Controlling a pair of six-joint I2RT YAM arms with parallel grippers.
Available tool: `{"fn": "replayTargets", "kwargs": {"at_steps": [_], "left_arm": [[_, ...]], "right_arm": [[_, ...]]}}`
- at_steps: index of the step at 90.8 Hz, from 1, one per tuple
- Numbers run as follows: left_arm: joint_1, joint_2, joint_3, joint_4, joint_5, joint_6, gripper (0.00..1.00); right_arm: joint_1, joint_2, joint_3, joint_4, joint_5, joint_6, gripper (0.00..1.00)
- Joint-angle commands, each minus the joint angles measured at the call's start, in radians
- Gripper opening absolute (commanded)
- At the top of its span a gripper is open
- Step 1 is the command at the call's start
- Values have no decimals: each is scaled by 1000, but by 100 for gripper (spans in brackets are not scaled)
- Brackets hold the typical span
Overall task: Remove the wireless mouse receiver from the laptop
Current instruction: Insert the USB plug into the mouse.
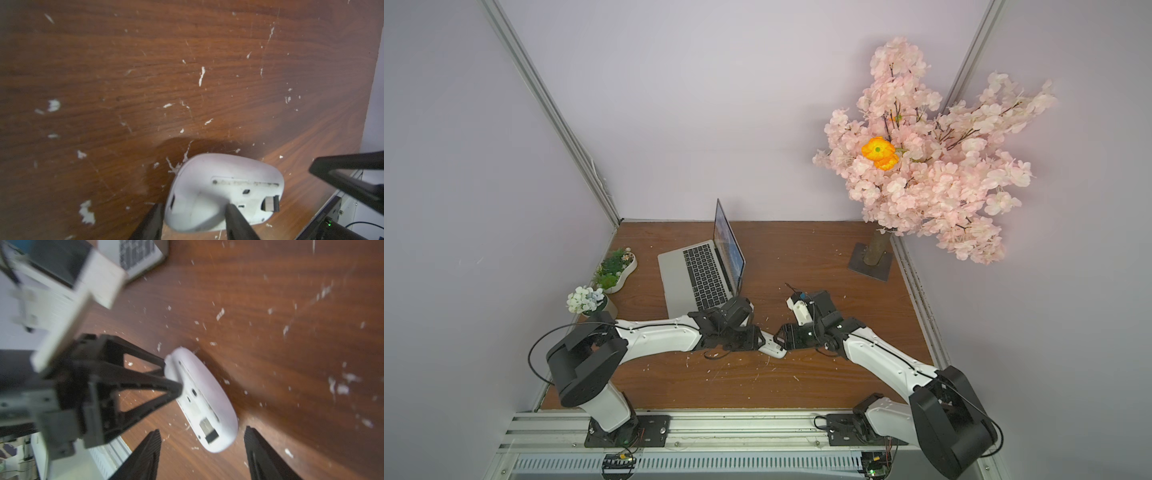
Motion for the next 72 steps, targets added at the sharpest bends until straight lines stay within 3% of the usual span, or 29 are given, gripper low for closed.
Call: {"fn": "replayTargets", "kwargs": {"at_steps": [1,33,72], "left_arm": [[-1,82,-67,-170,-60,20,52],[3,84,-66,-174,-59,28,52],[12,89,-64,-174,-60,28,52]], "right_arm": [[5,-11,-51,23,-26,122,64],[6,1,-87,107,-41,184,62],[3,45,-89,154,-50,232,51]]}}
